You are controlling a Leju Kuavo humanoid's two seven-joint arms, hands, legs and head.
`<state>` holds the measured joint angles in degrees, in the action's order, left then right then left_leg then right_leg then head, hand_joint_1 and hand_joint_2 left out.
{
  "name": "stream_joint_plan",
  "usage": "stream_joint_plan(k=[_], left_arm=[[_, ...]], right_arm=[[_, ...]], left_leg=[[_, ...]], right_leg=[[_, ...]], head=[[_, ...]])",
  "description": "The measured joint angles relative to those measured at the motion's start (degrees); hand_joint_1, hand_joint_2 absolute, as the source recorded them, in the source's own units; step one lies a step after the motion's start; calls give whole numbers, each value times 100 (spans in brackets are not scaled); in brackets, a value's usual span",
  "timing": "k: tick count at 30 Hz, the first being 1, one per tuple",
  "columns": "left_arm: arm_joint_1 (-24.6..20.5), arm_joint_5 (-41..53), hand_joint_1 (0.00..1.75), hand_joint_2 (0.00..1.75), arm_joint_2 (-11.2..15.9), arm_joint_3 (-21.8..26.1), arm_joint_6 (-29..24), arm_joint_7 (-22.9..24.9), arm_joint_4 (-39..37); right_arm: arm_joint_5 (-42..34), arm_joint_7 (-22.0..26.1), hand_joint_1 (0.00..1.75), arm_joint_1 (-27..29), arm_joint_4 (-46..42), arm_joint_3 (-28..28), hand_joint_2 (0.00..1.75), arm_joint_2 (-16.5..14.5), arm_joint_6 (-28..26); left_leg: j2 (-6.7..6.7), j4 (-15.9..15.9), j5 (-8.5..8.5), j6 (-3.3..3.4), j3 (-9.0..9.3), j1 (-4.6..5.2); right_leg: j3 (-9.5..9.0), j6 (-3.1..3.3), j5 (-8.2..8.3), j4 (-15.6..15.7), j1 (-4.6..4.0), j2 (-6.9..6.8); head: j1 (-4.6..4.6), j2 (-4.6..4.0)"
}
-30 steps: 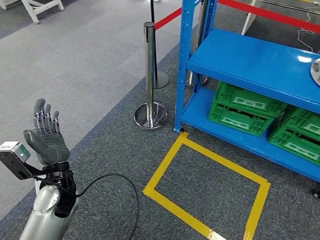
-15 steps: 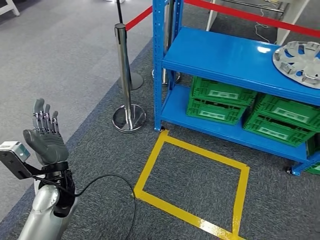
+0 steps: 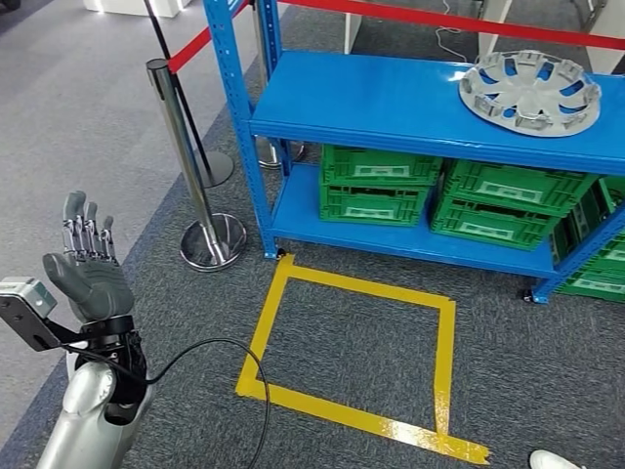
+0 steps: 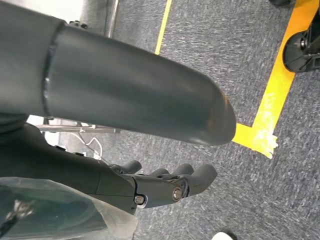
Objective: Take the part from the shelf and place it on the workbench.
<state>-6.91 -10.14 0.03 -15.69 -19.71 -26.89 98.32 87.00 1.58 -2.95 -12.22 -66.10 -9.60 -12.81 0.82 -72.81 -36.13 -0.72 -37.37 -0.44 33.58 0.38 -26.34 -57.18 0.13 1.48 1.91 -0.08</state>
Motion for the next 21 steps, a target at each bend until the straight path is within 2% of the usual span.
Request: stream_joint_plan(k=[1,2,3,5,6,7,9,10,12,13,14,15,16,17,18,20,21], left_arm=[[8,1,0,0,-1,1,0,1,-1],[11,2,0,0,-1,0,0,1,-1],[12,2,0,0,-1,1,1,1,-1],[9,8,0,0,3,1,6,1,-1],[7,12,0,0,6,2,10,2,-1],[5,17,0,0,8,1,14,2,-1],[-3,26,0,0,5,1,19,3,-1],[-8,30,0,0,2,1,20,3,0],[-15,41,0,0,-7,1,21,2,1],[-13,43,0,0,-9,2,21,2,1],[-8,45,0,0,-8,2,24,3,1],[-2,44,0,0,-6,3,30,5,1],[2,45,0,0,-4,3,40,9,0],[2,48,0,0,-5,2,53,12,-1],[2,50,0,0,-6,2,66,15,-1],[0,57,0,0,-7,2,84,16,-1],[-3,61,0,0,-5,2,90,17,-1]], right_arm=[[3,1,0,2,0,0,0,0,0],[6,1,0,4,0,0,0,0,0],[7,2,0,6,0,0,0,0,0],[8,8,0,3,0,0,0,0,2],[8,13,0,2,0,0,0,0,5],[9,16,0,3,0,0,0,0,11],[10,19,0,19,0,0,0,0,20],[10,19,0,30,0,0,0,0,23],[10,18,0,35,0,0,0,0,24],[10,18,0,29,0,0,0,0,25],[10,17,0,21,0,0,0,0,31],[10,17,0,17,0,0,0,0,40],[10,17,0,16,0,0,0,0,51],[10,17,0,18,0,-1,0,0,61],[10,17,0,22,0,-1,0,0,65],[11,17,0,18,0,-1,0,0,66],[12,17,0,11,0,0,0,0,64]], left_leg=[[-21,-117,27,12,-74,2],[-39,-8,165,33,-46,4],[-84,297,388,61,73,7],[-309,1041,766,122,377,7],[-402,1299,848,137,482,9],[-456,1422,854,145,529,13],[-375,1495,850,162,554,18],[-315,1530,869,184,568,11],[-182,1596,905,234,594,-8],[-114,1605,908,248,597,-1],[-45,1606,907,257,594,4],[31,1605,904,259,591,9],[104,1605,900,260,590,10],[169,1604,896,256,592,10],[230,1604,888,246,598,9],[330,1594,860,204,617,26],[371,1585,846,179,625,40]], right_leg=[[-3,2,0,-3,-7,70],[-9,2,0,-8,-13,142],[-17,1,-1,-13,-16,214],[-13,-14,-2,-29,-18,346],[8,-36,4,-37,-14,404],[35,-64,14,-41,-5,456],[88,-137,38,-31,12,551],[121,-164,16,-55,7,498],[306,-209,-191,-379,-9,218],[470,-225,-367,-714,-8,42],[662,-246,-542,-1106,1,-51],[828,-265,-658,-1443,11,-87],[913,-281,-680,-1618,23,-101],[877,-294,-592,-1559,33,-115],[719,-303,-422,-1274,43,-149],[246,-296,-113,-447,39,-329],[81,-268,-39,-163,28,-395]], head=[[0,1],[0,1],[0,1],[2,0],[1,0],[1,0],[-3,0],[0,0],[28,0],[42,0],[53,1],[53,0],[54,1],[55,1],[55,0],[57,0],[51,0]])
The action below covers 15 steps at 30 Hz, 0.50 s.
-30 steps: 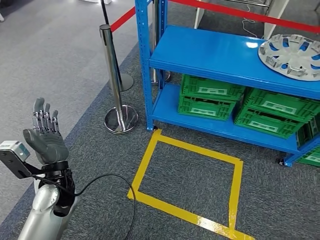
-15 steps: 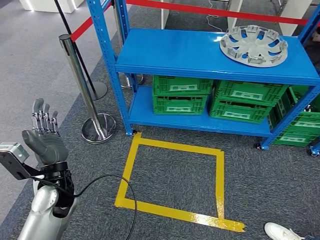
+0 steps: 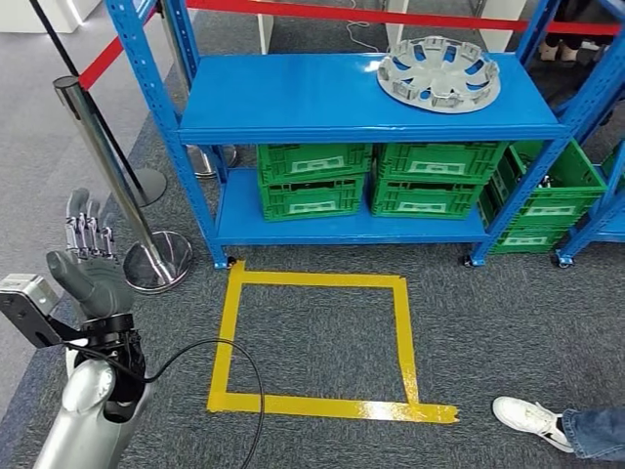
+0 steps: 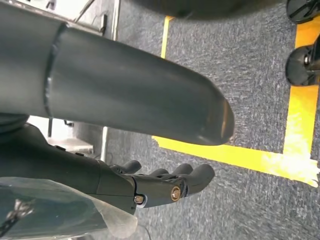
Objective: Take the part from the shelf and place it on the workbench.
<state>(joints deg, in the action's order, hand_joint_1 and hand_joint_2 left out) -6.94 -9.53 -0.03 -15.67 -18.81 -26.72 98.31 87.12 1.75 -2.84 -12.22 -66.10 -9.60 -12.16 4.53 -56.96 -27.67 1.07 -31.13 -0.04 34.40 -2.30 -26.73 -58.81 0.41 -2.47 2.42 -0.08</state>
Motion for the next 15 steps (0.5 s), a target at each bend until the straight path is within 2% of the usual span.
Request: stream_joint_plan(k=[1,3,4,5,6,8,9,10,11,12,14,15], left_arm=[[-4,10,0,0,1,-1,4,1,0],[-8,56,0,0,-3,-5,-13,-4,0],[-9,89,0,0,-6,-7,-37,-11,1],[-6,121,0,0,-7,-7,-63,-21,2],[0,146,0,0,-5,-6,-82,-30,3],[43,140,0,0,6,-4,-72,-35,4],[76,106,0,0,11,-4,-37,-31,4],[109,62,0,0,16,-4,11,-28,4],[134,21,0,0,19,-3,63,-25,5],[150,-11,0,0,23,-3,104,-23,7],[158,-38,0,0,35,-2,137,-24,17],[158,-45,0,0,42,-2,140,-24,25]], right_arm=[[1,3,0,-6,0,0,0,0,-5],[-15,58,0,-5,0,0,0,0,-42],[-30,112,0,1,0,-1,0,1,-79],[-43,167,0,4,-1,-1,0,2,-131],[-41,205,0,3,-1,-2,0,3,-202],[30,218,0,-5,-2,3,0,4,-377],[75,207,0,-7,-1,9,0,2,-465],[113,197,0,-6,-1,16,0,1,-536],[138,189,0,-5,0,21,0,-1,-588],[152,183,0,-4,0,25,0,-2,-631],[171,179,0,-5,0,27,0,-7,-673],[176,179,0,-6,0,28,0,-10,-686]], left_leg=[[36,-8,-9,-27,6,14],[102,-16,-19,-75,17,18],[82,-38,-47,-105,20,5],[6,-126,-123,-132,-8,-8],[-106,-332,-261,-157,-89,-20],[-332,-1088,-644,-183,-431,-32],[-378,-1472,-788,-186,-617,-33],[-396,-1709,-833,-181,-741,-32],[-401,-1721,-759,-168,-763,-32],[-403,-1496,-577,-146,-673,-30],[-435,-689,-150,-85,-316,-19],[-454,-347,-21,-62,-167,-11]], right_leg=[[-83,36,17,138,-15,-34],[-83,121,20,150,-30,44],[-83,155,26,152,-26,80],[-89,190,31,159,-18,109],[-98,225,37,169,-7,134],[-105,269,34,171,-7,185],[-107,279,32,171,-14,215],[-110,282,31,170,-21,248],[-115,282,31,169,-29,279],[-126,282,30,168,-34,309],[-142,272,25,161,-46,358],[-136,257,24,152,-53,380]], head=[[-4,0],[-14,0],[-15,0],[-25,0],[-38,0],[-66,0],[-69,0],[-70,1],[-70,0],[-69,0],[-69,0],[-67,0]])
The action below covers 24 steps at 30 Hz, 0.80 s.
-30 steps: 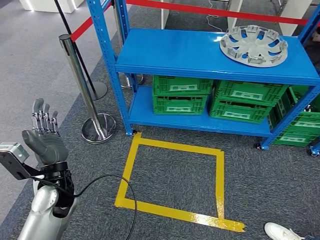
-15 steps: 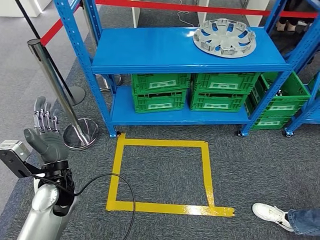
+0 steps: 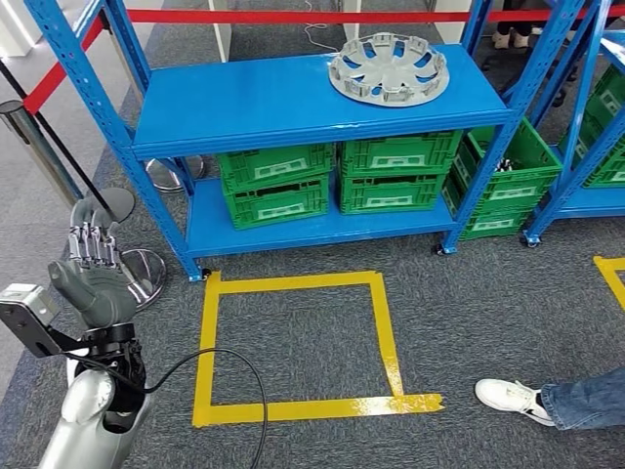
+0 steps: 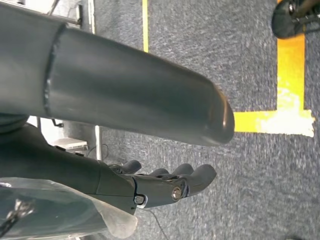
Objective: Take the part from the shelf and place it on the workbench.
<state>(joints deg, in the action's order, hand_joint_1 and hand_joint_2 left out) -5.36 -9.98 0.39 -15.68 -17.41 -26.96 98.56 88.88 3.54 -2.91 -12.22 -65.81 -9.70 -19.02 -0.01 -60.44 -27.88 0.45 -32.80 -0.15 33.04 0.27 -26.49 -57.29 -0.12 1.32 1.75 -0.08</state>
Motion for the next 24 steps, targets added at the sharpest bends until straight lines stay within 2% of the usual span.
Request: stream_joint_plan(k=[1,4,5,7,9,10,11,12,14,15,16,19,21,22,24], left_arm=[[2,-2,0,0,4,1,7,-1,7],[9,40,0,0,13,2,58,-20,21],[8,79,0,0,16,3,72,-35,30],[13,179,0,0,19,3,72,-70,49],[28,290,0,0,20,3,36,-94,54],[37,338,0,0,20,3,9,-98,54],[41,381,0,0,20,3,-16,-101,54],[44,418,0,0,20,3,-37,-102,54],[46,473,0,0,20,4,-73,-105,55],[44,490,0,0,21,5,-90,-105,56],[43,503,0,0,21,7,-104,-108,57],[41,521,0,0,22,10,-117,-113,61],[36,528,0,0,22,10,-130,-113,69],[37,532,0,0,23,11,-137,-113,74],[51,537,0,0,23,12,-143,-113,76]], right_arm=[[4,0,0,0,0,2,0,-3,-8],[10,1,0,9,0,7,0,-6,-14],[6,2,0,12,0,8,0,-7,-14],[-2,5,0,10,0,11,0,-7,-11],[-5,7,0,11,0,14,0,-7,-10],[-5,7,0,16,1,17,0,-8,-11],[-4,7,0,21,1,21,0,-9,-12],[-3,5,0,25,1,25,0,-10,-14],[-1,4,0,25,1,33,0,-13,-16],[-1,4,0,19,2,37,0,-16,-16],[0,5,0,15,4,39,0,-20,-15],[1,9,0,18,7,43,0,-27,-13],[-1,10,0,23,7,44,0,-27,-14],[-2,11,0,23,7,44,0,-27,-14],[-2,11,0,19,7,47,0,-28,-13]], left_leg=[[-18,199,51,14,79,11],[-19,312,57,55,101,23],[-13,339,70,81,112,14],[6,381,94,123,130,-8],[26,380,88,142,128,-5],[35,379,83,144,129,-4],[39,376,76,142,134,-5],[40,374,66,132,143,-9],[39,366,30,89,179,-11],[38,352,8,58,189,-2],[39,343,-9,29,196,8],[49,339,-52,-45,215,7],[49,150,-180,-99,172,-14],[47,-131,-313,-122,54,-21],[43,-954,-605,-140,-376,-23]], right_leg=[[14,-23,1,-7,-3,14],[58,-118,-8,-18,17,24],[96,-147,-60,-79,23,9],[325,-191,-325,-531,35,-36],[696,-232,-664,-1295,51,-67],[833,-251,-731,-1560,62,-72],[877,-267,-695,-1633,73,-77],[804,-278,-554,-1473,86,-85],[409,-293,-180,-698,108,-127],[215,-282,-75,-343,109,-143],[86,-260,-37,-118,106,-155],[4,-141,-91,-26,81,-142],[-60,-59,-124,-9,84,-136],[-103,-20,-144,-2,86,-136],[-169,33,-199,-3,72,-132]], head=[[2,0],[1,0],[5,0],[27,0],[45,-1],[44,-1],[46,-1],[46,-1],[47,0],[49,0],[46,1],[29,1],[11,1],[-3,1],[-20,1]])
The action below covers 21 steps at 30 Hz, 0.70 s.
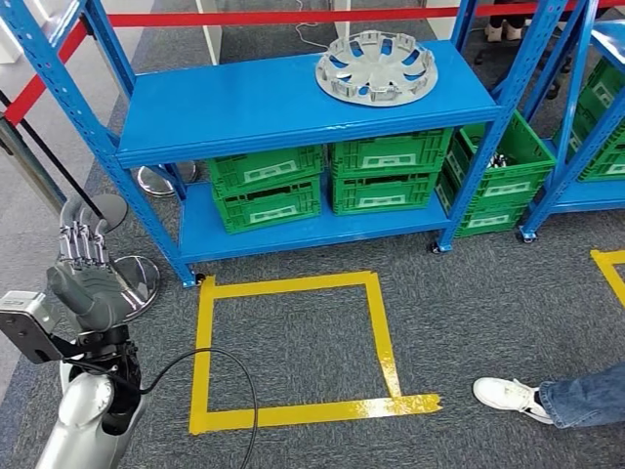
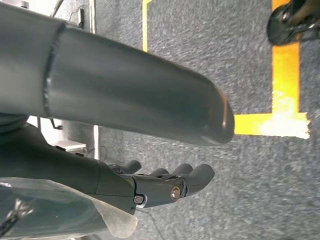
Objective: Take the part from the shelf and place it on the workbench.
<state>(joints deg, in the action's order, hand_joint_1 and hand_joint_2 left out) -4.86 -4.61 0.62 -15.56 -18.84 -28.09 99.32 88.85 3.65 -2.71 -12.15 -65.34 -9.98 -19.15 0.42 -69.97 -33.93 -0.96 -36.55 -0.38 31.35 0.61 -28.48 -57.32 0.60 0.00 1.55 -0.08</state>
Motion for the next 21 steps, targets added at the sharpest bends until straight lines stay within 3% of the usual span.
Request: stream_joint_plan(k=[1,2,3,5,6,8,11,13,16,17,18,19,21], left_arm=[[12,0,0,0,0,0,0,0,0],[19,1,0,0,-1,0,0,0,0],[24,2,0,0,0,1,-1,0,0],[23,13,0,0,1,2,-2,0,0],[21,21,0,0,2,2,-3,0,0],[15,38,0,0,2,2,-15,1,2],[20,45,0,0,-1,4,-55,1,9],[7,47,0,0,-5,11,-72,0,18],[12,47,0,0,-15,14,-74,0,22],[23,46,0,0,-16,14,-74,0,22],[30,46,0,0,-16,15,-74,0,22],[33,46,0,0,-16,15,-74,0,22],[33,46,0,0,-16,15,-75,0,21]], right_arm=[[0,0,0,-1,0,3,0,-1,1],[1,0,0,1,0,7,0,-1,1],[1,0,0,3,0,10,0,-1,2],[0,2,0,7,0,14,0,-4,8],[-1,3,0,5,1,16,0,-8,11],[-1,5,0,1,2,20,0,-16,16],[0,4,0,2,2,26,0,-26,16],[7,3,0,-4,2,31,0,-28,7],[16,1,0,-4,2,35,0,-29,-3],[17,-1,0,4,2,36,0,-29,-3],[18,-2,0,14,2,36,0,-29,-4],[19,-3,0,24,2,36,0,-29,-5],[18,-5,0,42,8,36,0,-33,0]], left_leg=[[-1,-332,-69,2,-207,0],[-3,-471,-26,14,-330,2],[-6,-390,130,37,-347,5],[-15,290,632,118,-122,34],[-18,650,799,160,25,55],[-22,1083,850,214,207,93],[-38,1253,765,267,330,85],[-41,1328,738,319,451,60],[-36,1354,642,352,555,57],[-37,1354,597,348,604,56],[-39,1353,545,341,670,53],[-42,1353,487,327,751,48],[-44,1345,360,276,896,45]], right_leg=[[-33,12,-29,0,-10,9],[-69,17,-62,-1,-20,22],[-116,16,-97,-1,-29,39],[-208,1,-178,4,-37,65],[-252,-21,-220,7,-45,76],[-290,-78,-266,21,-49,81],[-314,-181,-259,-33,-50,62],[-109,-229,-385,-396,-46,50],[616,-284,-727,-1427,-24,47],[803,-301,-733,-1593,-13,46],[892,-320,-629,-1560,2,44],[874,-340,-412,-1324,21,40],[697,-368,104,-611,50,9]], head=[[-1,1],[0,0],[-1,0],[-1,-1],[1,-1],[4,-1],[7,0],[20,0],[38,1],[40,1],[44,0],[48,0],[49,-1]])
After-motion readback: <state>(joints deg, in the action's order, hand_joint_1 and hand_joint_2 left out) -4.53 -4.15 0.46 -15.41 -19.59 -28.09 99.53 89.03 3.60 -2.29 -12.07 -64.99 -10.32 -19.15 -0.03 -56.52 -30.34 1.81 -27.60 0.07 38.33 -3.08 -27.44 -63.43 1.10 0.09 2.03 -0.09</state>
